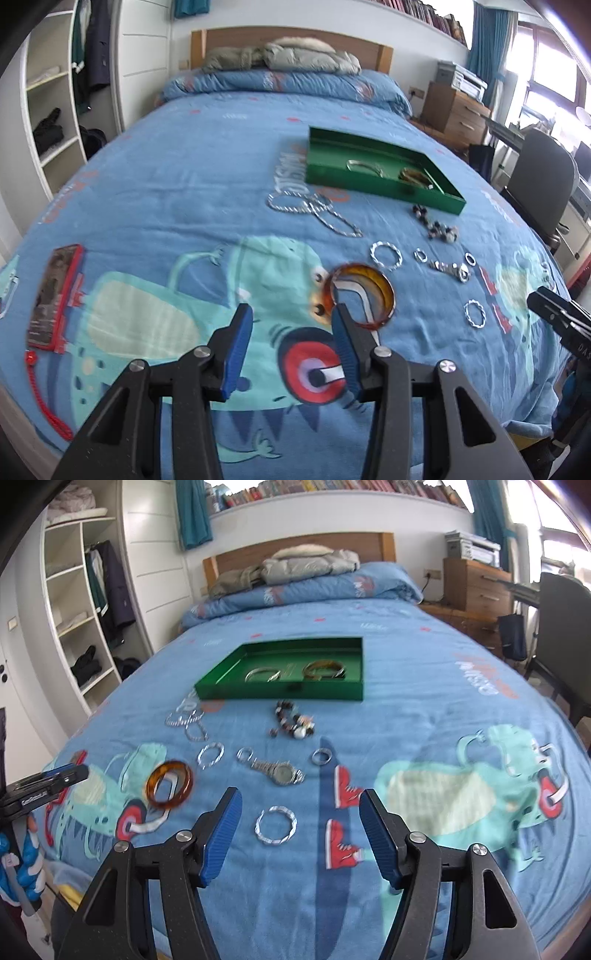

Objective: Organize jewelry
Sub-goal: 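Grasp the amber bangle with the left tool while the right tool grasps the twisted silver hoop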

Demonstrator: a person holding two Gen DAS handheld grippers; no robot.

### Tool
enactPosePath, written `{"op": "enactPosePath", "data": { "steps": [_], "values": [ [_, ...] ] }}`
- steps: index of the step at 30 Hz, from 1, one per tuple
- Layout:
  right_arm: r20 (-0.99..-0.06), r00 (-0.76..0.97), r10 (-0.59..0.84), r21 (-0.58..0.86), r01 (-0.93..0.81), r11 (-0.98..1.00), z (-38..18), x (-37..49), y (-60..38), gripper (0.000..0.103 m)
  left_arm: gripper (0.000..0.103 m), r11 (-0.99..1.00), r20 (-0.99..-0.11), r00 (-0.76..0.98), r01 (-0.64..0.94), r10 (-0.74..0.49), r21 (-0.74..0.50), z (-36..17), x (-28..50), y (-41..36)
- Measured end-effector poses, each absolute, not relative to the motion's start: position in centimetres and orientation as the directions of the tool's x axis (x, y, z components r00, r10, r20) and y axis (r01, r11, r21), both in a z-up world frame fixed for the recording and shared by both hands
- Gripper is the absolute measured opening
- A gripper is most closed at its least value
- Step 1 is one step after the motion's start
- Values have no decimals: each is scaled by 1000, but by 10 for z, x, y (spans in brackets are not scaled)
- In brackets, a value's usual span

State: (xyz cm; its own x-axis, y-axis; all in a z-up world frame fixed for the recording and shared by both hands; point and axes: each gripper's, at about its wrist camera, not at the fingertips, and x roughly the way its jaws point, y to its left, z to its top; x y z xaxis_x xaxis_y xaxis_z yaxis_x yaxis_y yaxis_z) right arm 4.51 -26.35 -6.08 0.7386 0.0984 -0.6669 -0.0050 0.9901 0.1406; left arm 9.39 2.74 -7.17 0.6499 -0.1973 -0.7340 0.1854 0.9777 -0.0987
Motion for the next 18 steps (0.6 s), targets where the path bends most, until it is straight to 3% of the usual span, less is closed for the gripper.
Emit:
{"op": "enactPosePath", "data": {
  "steps": [4, 18],
  "values": [
    [-693, 709, 130, 129, -55, 990, -79, 52, -254, 56, 42, 975, -763, 613, 203, -203, -96, -89, 111, 7],
    [-759, 626, 177, 119, -134, 984, -122, 84, -241, 54, 42, 982, -838, 526, 179, -145, -57, -129, 150, -13]
  ]
}}
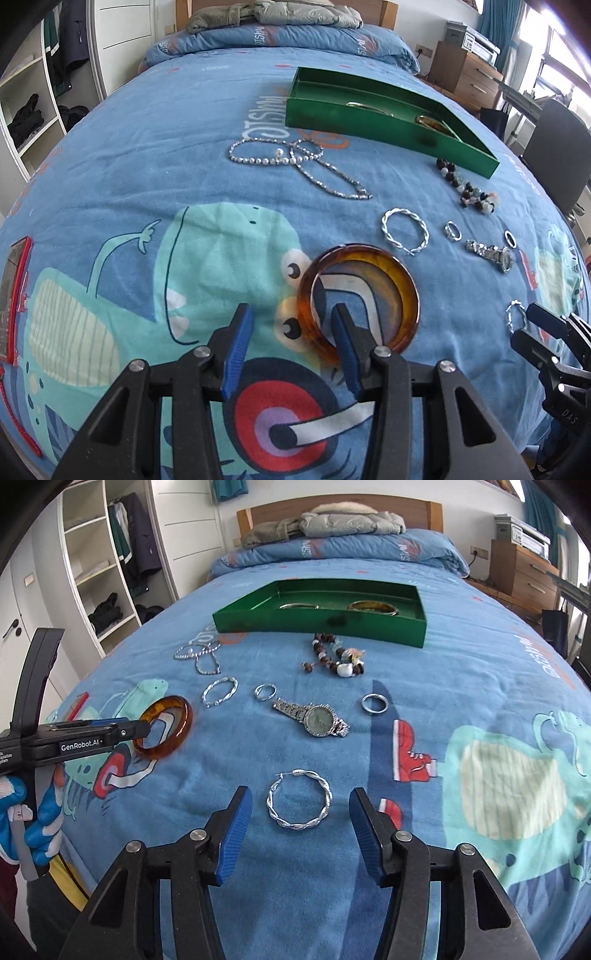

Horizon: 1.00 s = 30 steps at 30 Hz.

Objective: Organize jewelry
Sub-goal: 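Grasp the amber bangle with the left tool while the right tool grasps the twisted silver hoop, then carry the amber bangle and silver hoop into the green tray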

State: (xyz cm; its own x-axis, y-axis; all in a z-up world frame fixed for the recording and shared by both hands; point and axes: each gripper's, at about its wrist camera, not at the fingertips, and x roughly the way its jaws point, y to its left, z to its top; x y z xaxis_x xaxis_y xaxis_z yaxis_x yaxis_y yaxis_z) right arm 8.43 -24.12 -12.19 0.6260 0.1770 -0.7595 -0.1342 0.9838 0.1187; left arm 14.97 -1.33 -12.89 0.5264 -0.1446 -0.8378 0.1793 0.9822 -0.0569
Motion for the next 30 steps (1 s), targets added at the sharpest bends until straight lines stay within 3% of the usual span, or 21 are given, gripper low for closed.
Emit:
{"op": "enactPosePath", "data": {
  "steps": [5, 10, 12, 17, 24, 30],
  "values": [
    [-772, 618, 151, 74, -150, 986, -129, 90, -235, 54, 41, 983, -845, 521, 183, -123, -30, -132, 154, -18],
    [-776, 618, 127, 32, -162, 986, -132, 89, -231, 40, 39, 984, -844, 524, 177, -116, -25, -134, 154, -19],
    [-775, 622, 116, 16, -165, 986, -132, 87, -229, 40, 34, 983, -841, 529, 185, -112, -14, -134, 153, -24],
    [-772, 627, 106, -2, -169, 986, -130, 86, -226, 40, 10, 982, -833, 545, 187, -96, 9, -132, 151, -30],
    [-757, 643, 114, 3, -172, 985, -121, 79, -228, 39, 9, 986, -808, 582, 164, -89, 10, -123, 140, -25],
    [-736, 666, 124, 8, -175, 985, -110, 76, -228, 39, 9, 985, -764, 645, 148, -31, 86, -102, 130, -26]
  ]
}}
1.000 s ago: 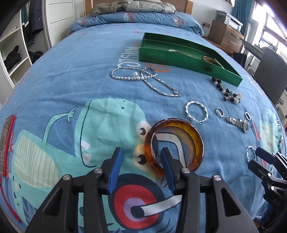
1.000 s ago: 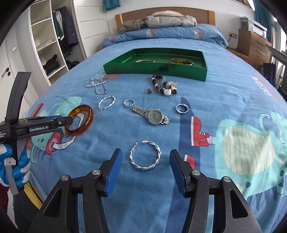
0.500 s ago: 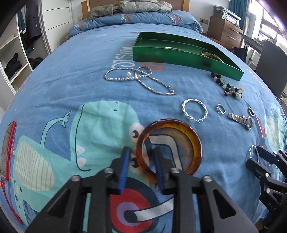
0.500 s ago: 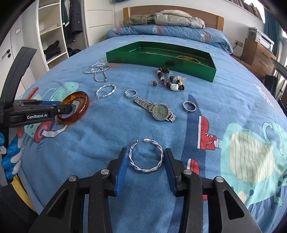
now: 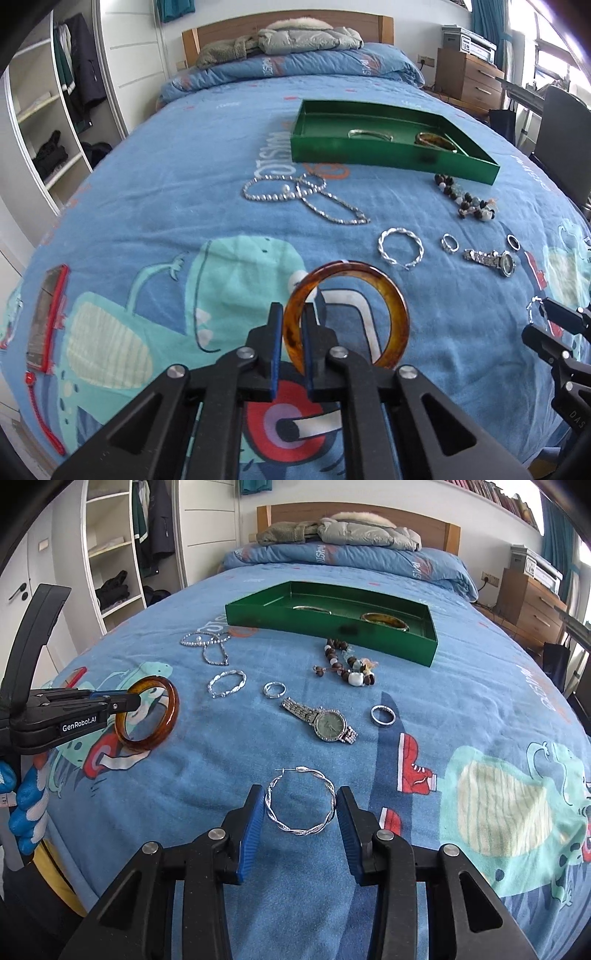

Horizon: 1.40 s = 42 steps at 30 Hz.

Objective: Organize jewelry
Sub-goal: 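Carry the amber bangle and silver hoop into the green tray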

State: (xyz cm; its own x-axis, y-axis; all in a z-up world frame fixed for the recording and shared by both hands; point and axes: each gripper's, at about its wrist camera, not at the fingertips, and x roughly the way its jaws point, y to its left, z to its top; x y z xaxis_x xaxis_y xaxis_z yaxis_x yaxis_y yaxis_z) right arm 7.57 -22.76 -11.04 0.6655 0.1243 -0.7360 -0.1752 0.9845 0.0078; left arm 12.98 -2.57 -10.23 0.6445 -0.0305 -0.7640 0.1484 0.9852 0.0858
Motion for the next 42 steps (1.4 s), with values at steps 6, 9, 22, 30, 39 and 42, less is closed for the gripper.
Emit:
{"op": "enactPosePath", "data": {
  "steps": [6, 9, 22, 30, 39, 42],
  "values": [
    [-710, 691, 136, 12, -182, 983, -98, 72, -228, 39, 9, 974, -709, 704, 142, 26, 176, -82, 119, -33],
    [-699, 702, 139, 9, -185, 983, -90, 71, -227, 39, 9, 968, -687, 725, 142, 41, 209, -74, 113, -36],
    [-643, 753, 138, 1, -179, 984, -57, 82, -241, 39, 9, 964, -621, 784, 162, 6, 213, -32, 131, -49],
    [-592, 798, 115, -14, -153, 988, -27, 123, -255, 39, 9, 968, -579, 814, 178, -44, 177, -5, 175, -63],
    [-552, 830, 84, -38, -125, 991, -1, 192, -278, 39, 9, 973, -584, 808, 187, -76, 133, 1, 244, -77],
    [-557, 826, 80, -37, -121, 992, -2, 220, -284, 39, 9, 972, -598, 797, 196, -80, 132, -6, 265, -86]
  ]
}}
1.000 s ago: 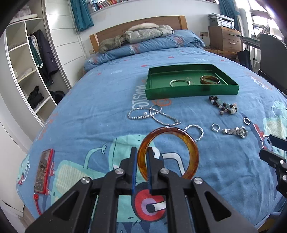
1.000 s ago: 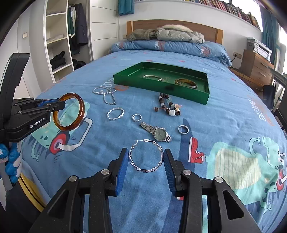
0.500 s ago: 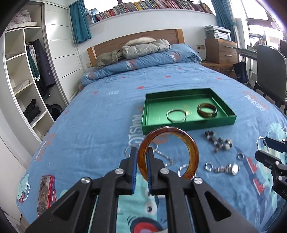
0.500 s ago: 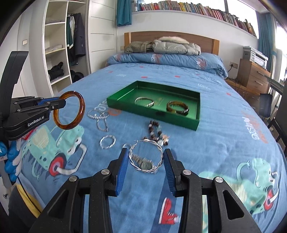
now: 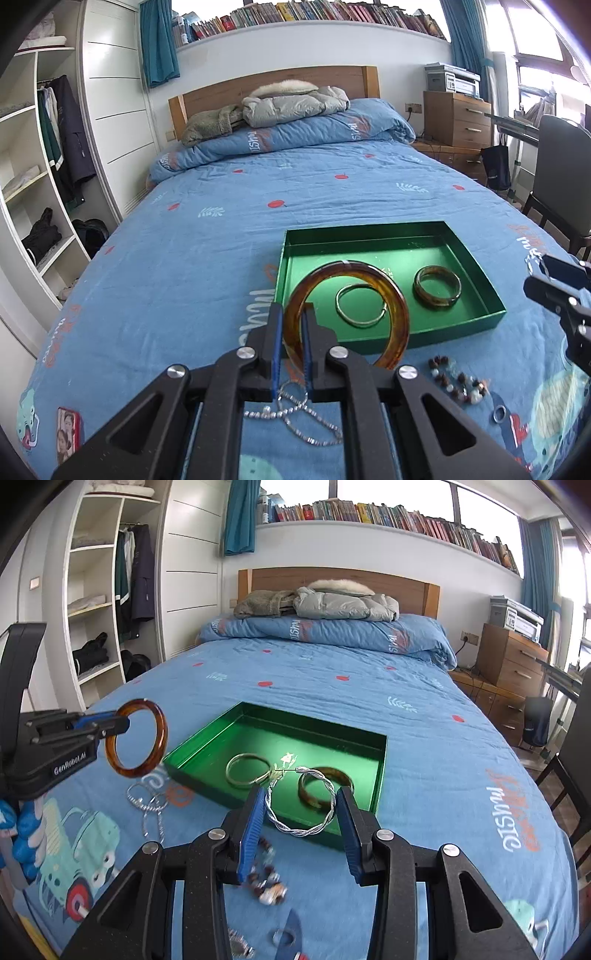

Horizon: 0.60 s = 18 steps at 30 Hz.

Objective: Organize jewelry
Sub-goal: 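Carry the amber bangle and silver hoop into the green tray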

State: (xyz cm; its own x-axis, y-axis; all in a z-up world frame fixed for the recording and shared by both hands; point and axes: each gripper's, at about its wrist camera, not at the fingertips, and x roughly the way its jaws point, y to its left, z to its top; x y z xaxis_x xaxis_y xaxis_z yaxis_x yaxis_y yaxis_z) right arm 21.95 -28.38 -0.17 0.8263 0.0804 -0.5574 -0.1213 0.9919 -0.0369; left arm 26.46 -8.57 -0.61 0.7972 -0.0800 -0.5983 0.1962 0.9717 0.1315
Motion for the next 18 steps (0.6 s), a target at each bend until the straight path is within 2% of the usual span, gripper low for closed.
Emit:
{"op": "enactPosePath", "data": {
  "steps": [10, 18],
  "values": [
    [-615, 784, 90, -2, -116, 993, -25, 315, -297, 39, 9, 972, -663, 744, 210, -88, 107, -38, 348, -123],
    [-664, 742, 95, 42, -90, 995, -45, 389, -303, 39, 9, 970, -675, 735, 201, -58, 135, -53, 400, -146]
  ]
}}
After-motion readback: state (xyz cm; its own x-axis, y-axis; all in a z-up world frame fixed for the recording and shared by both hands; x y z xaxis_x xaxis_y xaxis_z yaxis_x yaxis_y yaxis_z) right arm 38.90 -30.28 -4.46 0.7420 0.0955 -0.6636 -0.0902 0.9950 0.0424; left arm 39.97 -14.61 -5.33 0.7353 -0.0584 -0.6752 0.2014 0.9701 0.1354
